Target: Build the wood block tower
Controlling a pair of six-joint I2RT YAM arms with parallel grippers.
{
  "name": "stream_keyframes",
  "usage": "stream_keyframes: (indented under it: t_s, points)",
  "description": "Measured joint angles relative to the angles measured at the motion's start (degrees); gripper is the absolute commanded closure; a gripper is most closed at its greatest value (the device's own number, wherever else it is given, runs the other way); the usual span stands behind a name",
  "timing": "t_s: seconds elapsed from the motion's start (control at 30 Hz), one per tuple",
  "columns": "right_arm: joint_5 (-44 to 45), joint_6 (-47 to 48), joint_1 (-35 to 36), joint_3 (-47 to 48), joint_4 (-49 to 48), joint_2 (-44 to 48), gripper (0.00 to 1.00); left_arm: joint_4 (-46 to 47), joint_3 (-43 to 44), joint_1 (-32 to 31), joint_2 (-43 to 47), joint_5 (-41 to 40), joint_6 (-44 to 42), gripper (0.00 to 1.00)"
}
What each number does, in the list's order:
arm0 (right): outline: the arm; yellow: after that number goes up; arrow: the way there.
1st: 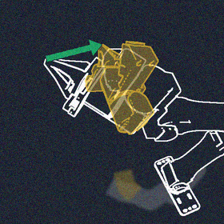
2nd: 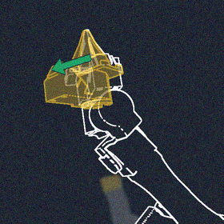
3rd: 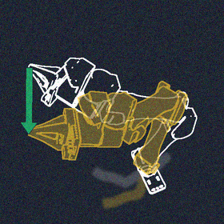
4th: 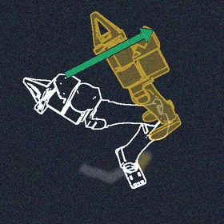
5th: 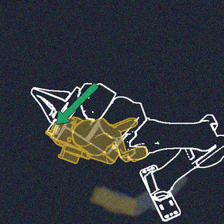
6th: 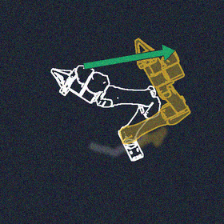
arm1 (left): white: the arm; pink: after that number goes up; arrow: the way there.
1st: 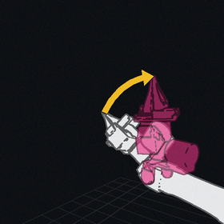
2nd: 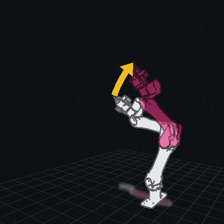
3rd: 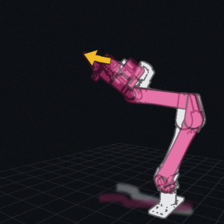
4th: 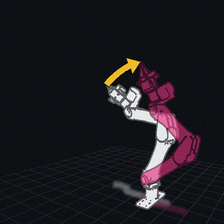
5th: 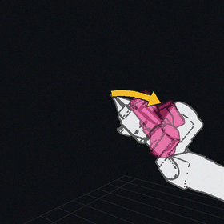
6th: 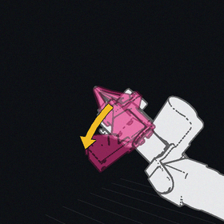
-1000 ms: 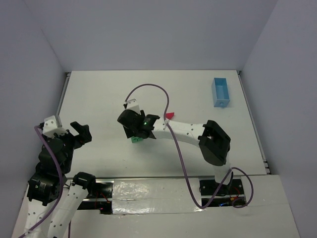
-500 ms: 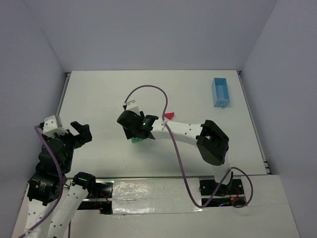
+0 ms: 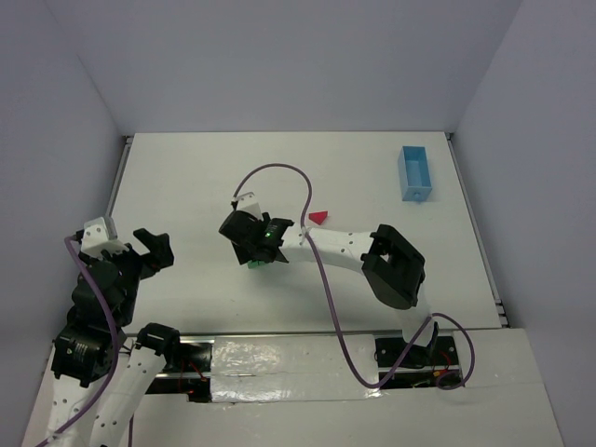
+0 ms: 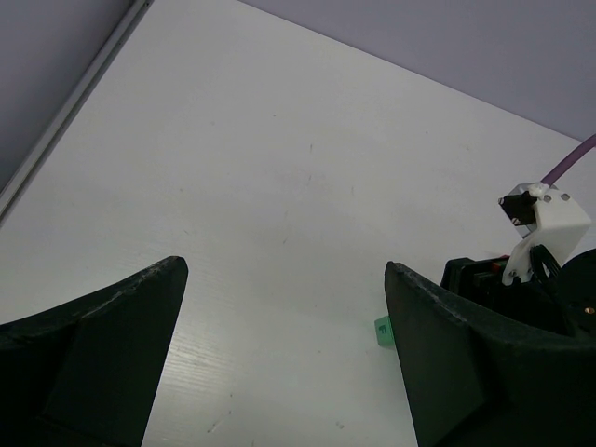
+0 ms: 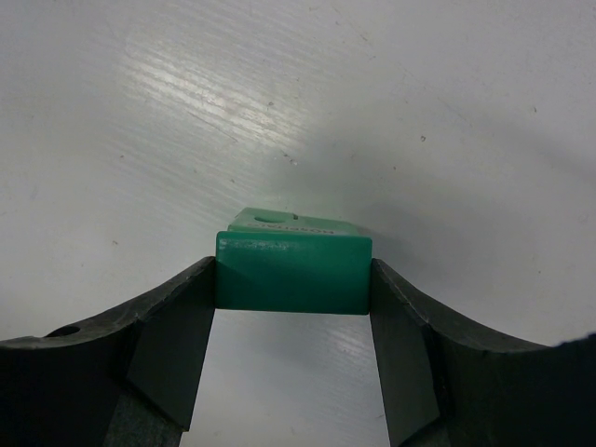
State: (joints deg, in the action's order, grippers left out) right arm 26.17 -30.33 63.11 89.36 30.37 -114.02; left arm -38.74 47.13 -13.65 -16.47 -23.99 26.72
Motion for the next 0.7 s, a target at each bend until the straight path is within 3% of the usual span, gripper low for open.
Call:
stream_keyframes:
  t_s: [0.37, 0.67, 0.7]
  points:
    - [0.07, -0.55, 0.00, 0.00, -0.07, 0.00, 0.42, 0.20, -0.28, 0.00, 0.39, 0.31, -0.66, 0.00]
    - [0.46, -0.96, 0.13, 0.00, -0.09, 0.00, 0.24, 0.22, -0.31, 0.00, 0.63, 0.33, -1.09, 0.01]
    - [0.46, -0.98, 0.13, 0.00, -0.09, 0.00, 0.19, 0.22, -0.31, 0.00, 0.63, 0.33, -1.09, 0.00]
